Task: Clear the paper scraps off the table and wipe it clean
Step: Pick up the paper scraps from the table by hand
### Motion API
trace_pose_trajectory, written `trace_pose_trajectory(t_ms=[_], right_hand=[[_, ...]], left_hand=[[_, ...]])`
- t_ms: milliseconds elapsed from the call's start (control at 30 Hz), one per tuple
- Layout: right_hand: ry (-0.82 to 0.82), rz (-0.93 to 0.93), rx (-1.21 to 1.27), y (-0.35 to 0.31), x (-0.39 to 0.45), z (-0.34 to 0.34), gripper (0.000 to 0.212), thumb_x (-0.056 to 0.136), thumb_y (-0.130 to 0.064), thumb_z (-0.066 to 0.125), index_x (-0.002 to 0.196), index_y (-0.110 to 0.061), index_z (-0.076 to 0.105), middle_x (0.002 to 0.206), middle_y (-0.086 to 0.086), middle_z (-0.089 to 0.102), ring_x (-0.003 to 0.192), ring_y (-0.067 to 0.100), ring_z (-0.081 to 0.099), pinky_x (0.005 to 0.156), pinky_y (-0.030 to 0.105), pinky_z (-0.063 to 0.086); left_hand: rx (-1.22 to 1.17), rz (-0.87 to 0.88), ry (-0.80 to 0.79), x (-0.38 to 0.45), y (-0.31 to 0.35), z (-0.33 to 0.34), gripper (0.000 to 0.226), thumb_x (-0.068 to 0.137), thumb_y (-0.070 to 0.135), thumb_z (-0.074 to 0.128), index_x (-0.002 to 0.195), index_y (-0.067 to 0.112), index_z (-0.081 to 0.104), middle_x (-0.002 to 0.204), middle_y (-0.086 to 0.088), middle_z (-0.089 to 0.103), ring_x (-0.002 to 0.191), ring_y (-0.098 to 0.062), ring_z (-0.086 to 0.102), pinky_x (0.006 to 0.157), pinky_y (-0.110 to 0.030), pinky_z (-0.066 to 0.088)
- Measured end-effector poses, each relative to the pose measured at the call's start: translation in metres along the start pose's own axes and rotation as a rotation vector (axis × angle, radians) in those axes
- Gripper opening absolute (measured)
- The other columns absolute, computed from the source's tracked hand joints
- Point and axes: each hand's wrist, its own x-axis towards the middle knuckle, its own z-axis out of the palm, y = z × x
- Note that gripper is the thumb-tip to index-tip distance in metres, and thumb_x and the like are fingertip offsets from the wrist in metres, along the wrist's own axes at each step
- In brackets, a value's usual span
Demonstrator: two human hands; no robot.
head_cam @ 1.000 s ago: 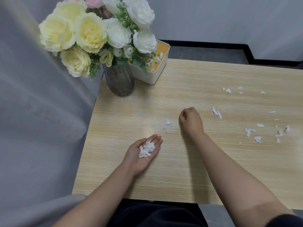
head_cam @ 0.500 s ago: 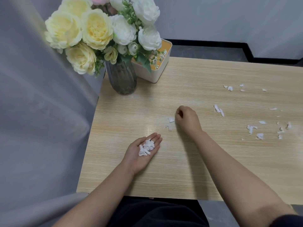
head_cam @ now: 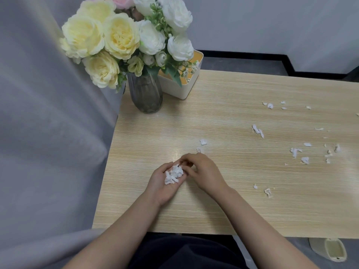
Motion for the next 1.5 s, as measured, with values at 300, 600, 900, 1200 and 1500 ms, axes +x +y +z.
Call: trace_pose_trajectory(t_ms=[300,600,900,1200,1500], right_hand=[[0.166,0.099,0.163,-0.001,0.001,-0.013,0.016,0.088,-0.017,0.062,0.103,-0.021,0.068,0.086,-0.016,0.063,0.08,-0.003,0.054,0.073,0.009,0.038],[0.322,0.353,0.065,0.061,0.031,-0.037,0.02,0.089,-0.013,0.06,0.106,-0.013,0.069,0.103,0.003,0.068,0.086,0.012,0.058,0.077,0.022,0.042],[0.113,0.28,-0.128,0.067,0.062,-0.023,0.029,0.087,-0.01,0.056,0.115,-0.012,0.064,0.111,0.007,0.058,0.101,0.022,0.055,0.075,0.023,0.035],[0.136,0.274,-0.136,0.074,0.057,-0.021,0.012,0.09,-0.01,0.055,0.095,-0.006,0.066,0.098,0.009,0.06,0.093,0.024,0.056,0.071,0.025,0.034],[0.136,0.195,-0.145,0.073,0.038,-0.004,0.033,0.085,-0.022,0.067,0.113,-0.005,0.065,0.107,0.008,0.059,0.103,0.022,0.052,0.083,0.023,0.035]], left_hand=[[0.118,0.028,0.013,0.005,0.004,-0.008,0.039,0.085,0.007,0.041,0.115,-0.013,0.057,0.12,-0.027,0.06,0.115,-0.035,0.055,0.105,-0.043,0.04],[0.183,0.045,0.039,0.005,0.005,-0.011,0.034,0.08,0.007,0.044,0.092,-0.011,0.071,0.109,-0.022,0.067,0.093,-0.034,0.068,0.087,-0.041,0.049],[0.155,0.031,0.054,0.002,0.004,-0.012,0.033,0.079,0.006,0.045,0.092,-0.013,0.07,0.106,-0.023,0.067,0.089,-0.036,0.069,0.083,-0.041,0.051],[0.138,0.038,0.071,-0.001,0.002,-0.012,0.033,0.077,0.004,0.046,0.095,-0.014,0.068,0.108,-0.024,0.066,0.09,-0.037,0.068,0.084,-0.043,0.05],[0.14,0.04,0.083,-0.003,-0.002,-0.007,0.037,0.077,0.005,0.045,0.108,-0.011,0.059,0.104,-0.025,0.067,0.085,-0.037,0.069,0.08,-0.043,0.051]])
